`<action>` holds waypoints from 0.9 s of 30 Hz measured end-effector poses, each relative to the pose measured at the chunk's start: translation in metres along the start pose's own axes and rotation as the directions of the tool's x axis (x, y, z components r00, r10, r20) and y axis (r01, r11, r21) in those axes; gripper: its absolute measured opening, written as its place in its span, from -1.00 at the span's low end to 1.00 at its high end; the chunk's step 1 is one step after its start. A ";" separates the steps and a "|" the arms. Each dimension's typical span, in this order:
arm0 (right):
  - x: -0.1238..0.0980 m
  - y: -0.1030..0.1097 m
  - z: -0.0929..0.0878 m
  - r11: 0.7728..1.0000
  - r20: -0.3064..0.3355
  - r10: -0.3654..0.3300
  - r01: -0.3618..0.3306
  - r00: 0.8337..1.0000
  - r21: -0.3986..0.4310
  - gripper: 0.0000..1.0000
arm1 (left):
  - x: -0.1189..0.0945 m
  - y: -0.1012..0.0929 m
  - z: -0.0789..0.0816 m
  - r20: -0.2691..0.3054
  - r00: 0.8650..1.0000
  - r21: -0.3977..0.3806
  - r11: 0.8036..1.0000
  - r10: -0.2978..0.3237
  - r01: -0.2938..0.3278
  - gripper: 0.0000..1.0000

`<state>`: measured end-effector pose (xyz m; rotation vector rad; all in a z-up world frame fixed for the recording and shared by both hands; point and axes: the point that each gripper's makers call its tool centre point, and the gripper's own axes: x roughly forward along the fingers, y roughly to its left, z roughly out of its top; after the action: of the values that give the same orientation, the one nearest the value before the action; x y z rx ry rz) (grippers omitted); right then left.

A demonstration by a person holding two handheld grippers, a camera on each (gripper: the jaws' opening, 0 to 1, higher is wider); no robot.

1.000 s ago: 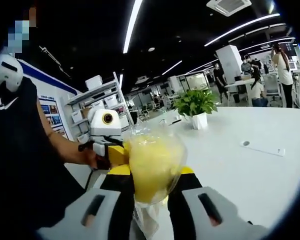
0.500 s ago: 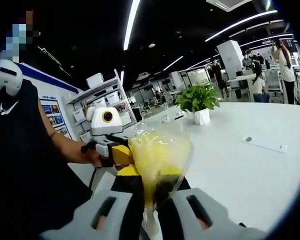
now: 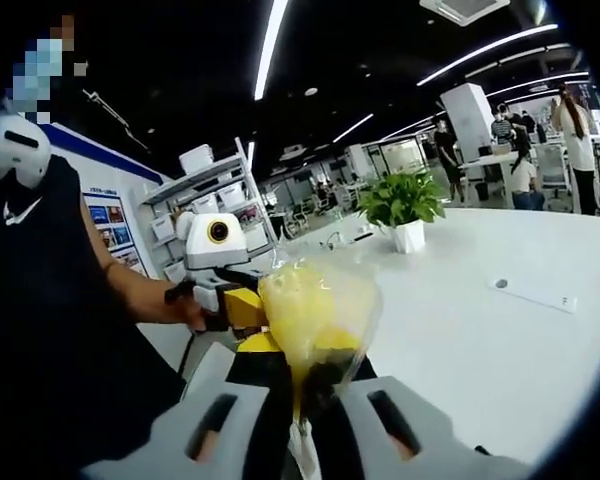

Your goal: Compare the silicone blocks by pressing each to a similar depth, holding the contact briefly, and releasing to observe deformation and rebound differences across the visible hardness samples.

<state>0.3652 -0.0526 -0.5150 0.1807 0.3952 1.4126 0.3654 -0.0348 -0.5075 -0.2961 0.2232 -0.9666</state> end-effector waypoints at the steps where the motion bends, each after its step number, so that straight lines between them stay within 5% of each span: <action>1: 0.000 0.000 0.000 1.000 -0.001 0.002 -0.002 1.000 0.000 -1.00 | 0.000 0.001 0.000 -0.001 1.000 -0.003 1.000 0.000 0.000 -0.82; 27: 0.002 0.003 0.002 1.000 0.012 0.006 -0.006 1.000 -0.005 -1.00 | -0.003 -0.003 0.002 -0.014 1.000 -0.033 0.999 -0.008 0.008 -0.99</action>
<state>0.3635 -0.0497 -0.5124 0.1860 0.3812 1.4179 0.3619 -0.0335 -0.5040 -0.3209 0.2514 -0.9737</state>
